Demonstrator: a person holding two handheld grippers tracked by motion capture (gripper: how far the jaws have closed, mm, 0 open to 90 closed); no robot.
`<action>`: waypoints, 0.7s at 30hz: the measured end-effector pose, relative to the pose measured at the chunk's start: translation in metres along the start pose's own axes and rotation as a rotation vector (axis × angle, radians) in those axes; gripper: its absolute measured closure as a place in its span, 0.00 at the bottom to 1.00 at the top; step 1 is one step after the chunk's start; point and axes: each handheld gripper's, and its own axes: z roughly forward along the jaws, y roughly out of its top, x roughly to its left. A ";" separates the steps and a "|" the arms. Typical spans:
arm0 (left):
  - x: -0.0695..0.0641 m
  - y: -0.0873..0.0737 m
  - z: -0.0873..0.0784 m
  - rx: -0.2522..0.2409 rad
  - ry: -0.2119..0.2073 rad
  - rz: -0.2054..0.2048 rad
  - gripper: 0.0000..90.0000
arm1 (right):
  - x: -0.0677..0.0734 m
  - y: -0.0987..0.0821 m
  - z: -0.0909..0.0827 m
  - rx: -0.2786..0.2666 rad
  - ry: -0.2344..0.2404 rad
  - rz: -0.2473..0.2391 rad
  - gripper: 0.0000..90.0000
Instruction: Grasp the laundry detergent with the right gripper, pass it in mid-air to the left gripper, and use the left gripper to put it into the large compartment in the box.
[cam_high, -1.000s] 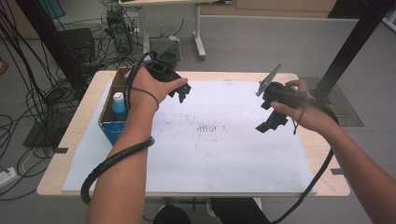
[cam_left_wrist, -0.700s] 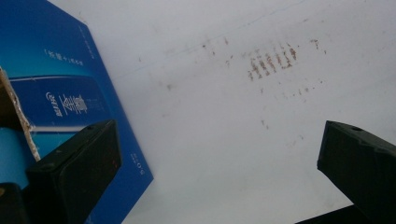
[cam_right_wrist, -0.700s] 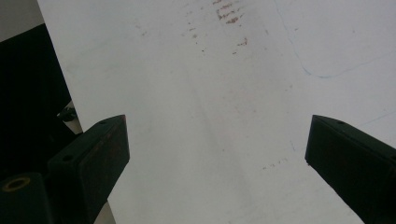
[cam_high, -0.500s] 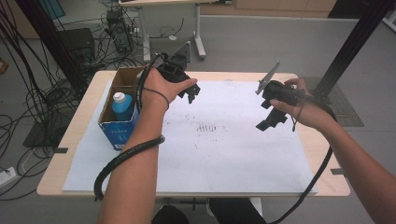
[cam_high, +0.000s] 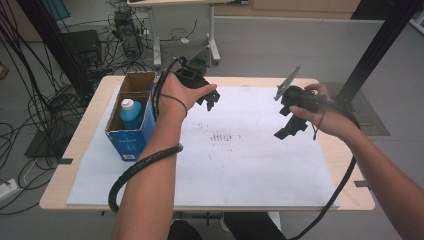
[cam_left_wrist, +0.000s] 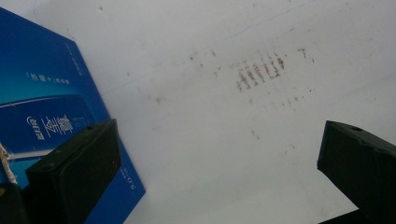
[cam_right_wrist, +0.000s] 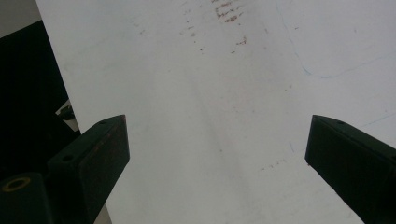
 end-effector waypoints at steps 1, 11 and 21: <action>-0.001 0.000 0.000 -0.007 -0.002 -0.003 0.00 | 0.000 0.000 0.000 0.000 -0.001 -0.001 0.07; -0.003 -0.003 -0.001 -0.015 -0.002 0.003 0.00 | 0.004 0.001 0.000 0.002 -0.005 -0.001 0.07; -0.003 -0.007 -0.003 -0.018 -0.004 0.005 0.00 | 0.009 0.001 0.001 0.005 -0.004 -0.008 0.07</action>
